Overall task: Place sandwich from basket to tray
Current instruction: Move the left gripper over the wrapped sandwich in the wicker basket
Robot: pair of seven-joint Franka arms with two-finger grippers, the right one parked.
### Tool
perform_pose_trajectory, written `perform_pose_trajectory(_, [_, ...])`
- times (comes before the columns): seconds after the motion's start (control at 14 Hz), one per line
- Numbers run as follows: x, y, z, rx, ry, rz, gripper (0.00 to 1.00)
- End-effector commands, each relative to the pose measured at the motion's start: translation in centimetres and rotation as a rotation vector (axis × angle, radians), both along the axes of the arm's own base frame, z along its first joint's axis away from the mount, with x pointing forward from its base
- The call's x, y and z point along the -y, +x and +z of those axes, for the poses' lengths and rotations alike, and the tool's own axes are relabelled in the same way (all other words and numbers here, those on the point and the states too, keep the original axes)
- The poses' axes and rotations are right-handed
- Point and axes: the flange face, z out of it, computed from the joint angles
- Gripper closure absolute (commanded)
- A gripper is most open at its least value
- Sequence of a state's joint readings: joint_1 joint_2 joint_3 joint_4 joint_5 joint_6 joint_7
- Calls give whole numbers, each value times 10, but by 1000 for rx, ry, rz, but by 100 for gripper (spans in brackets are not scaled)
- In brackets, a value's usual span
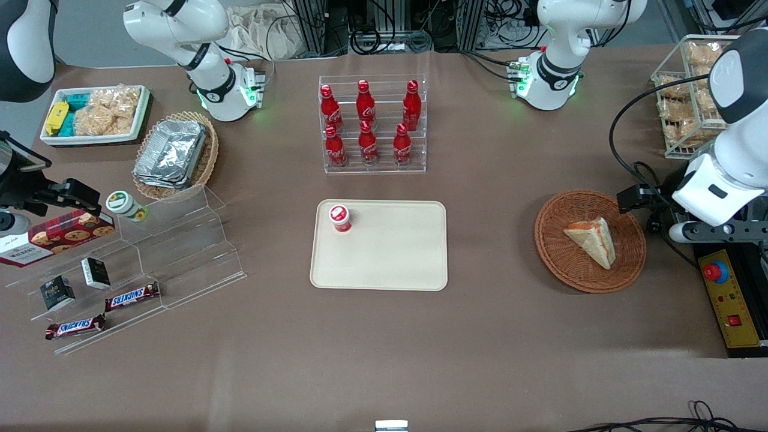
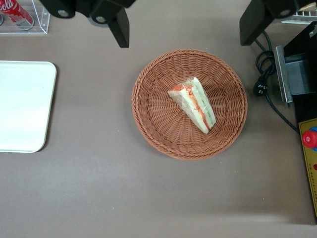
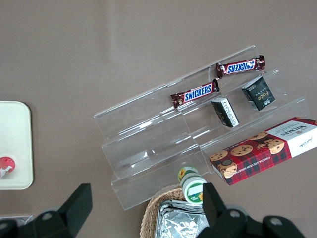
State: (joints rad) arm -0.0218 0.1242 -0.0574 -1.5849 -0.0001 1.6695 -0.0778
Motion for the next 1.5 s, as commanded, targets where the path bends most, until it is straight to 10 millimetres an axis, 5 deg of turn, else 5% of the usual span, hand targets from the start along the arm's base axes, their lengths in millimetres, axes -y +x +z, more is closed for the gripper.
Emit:
perform_pose_trajectory(0.0, [-2,5,-2,-19,-3,14,0])
perform_pose_trajectory(0.29, [-29,26,-16,-31,18,50,0])
perform_pose_trajectory(0.64, [-86,27,-76,-26,17,301,0])
perform_pose_trajectory(1.0, [-86,22,-138,-41,64,707,0])
perform_pose_trajectory(1.43, [-72,-3,-208,-3,51,787,0])
